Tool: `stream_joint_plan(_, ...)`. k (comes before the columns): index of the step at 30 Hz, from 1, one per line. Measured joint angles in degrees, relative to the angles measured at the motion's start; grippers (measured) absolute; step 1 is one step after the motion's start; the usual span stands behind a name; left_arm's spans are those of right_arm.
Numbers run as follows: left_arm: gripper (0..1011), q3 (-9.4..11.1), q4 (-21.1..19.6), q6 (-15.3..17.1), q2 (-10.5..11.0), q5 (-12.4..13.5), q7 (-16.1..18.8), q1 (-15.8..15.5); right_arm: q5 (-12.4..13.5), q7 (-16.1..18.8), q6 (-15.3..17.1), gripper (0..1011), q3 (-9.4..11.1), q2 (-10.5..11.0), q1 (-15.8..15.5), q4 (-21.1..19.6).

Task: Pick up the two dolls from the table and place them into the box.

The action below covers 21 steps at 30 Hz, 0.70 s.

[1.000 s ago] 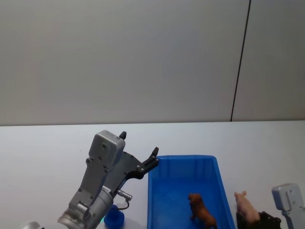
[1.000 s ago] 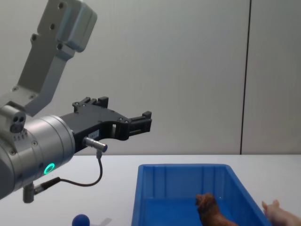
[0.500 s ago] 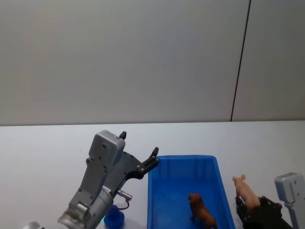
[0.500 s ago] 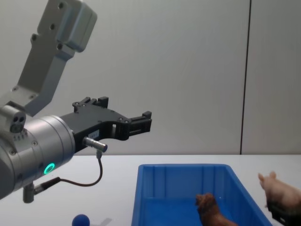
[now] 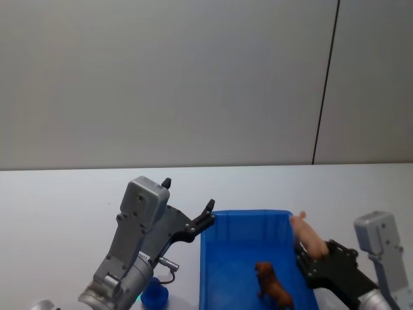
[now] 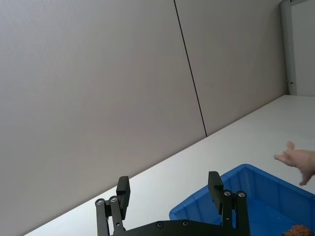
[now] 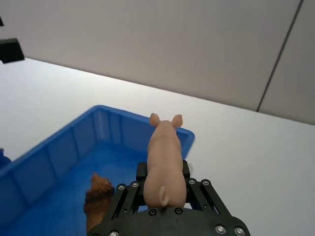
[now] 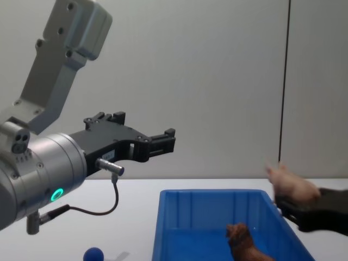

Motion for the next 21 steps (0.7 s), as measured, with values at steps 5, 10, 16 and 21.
stream_joint_plan(5,1001,0.0,0.0,0.0,0.0,0.0,0.0,0.0,-1.1,2.2,-0.6,357,-0.6,-1.5,2.7,2.4)
stream_joint_plan(10,1001,0.0,0.0,0.0,0.0,0.0,0.0,0.0,-2.1,4.1,-1.2,357,-1.1,-3.1,5.9,5.6)
stream_joint_plan(16,1001,0.0,0.0,0.0,0.0,0.0,0.0,0.0,-3.1,5.5,-1.8,427,-1.5,-4.6,8.9,9.1)
stream_joint_plan(21,1001,0.0,0.0,0.0,0.0,0.0,0.0,0.0,-3.9,6.3,-2.6,570,-1.8,-5.9,11.4,12.2)
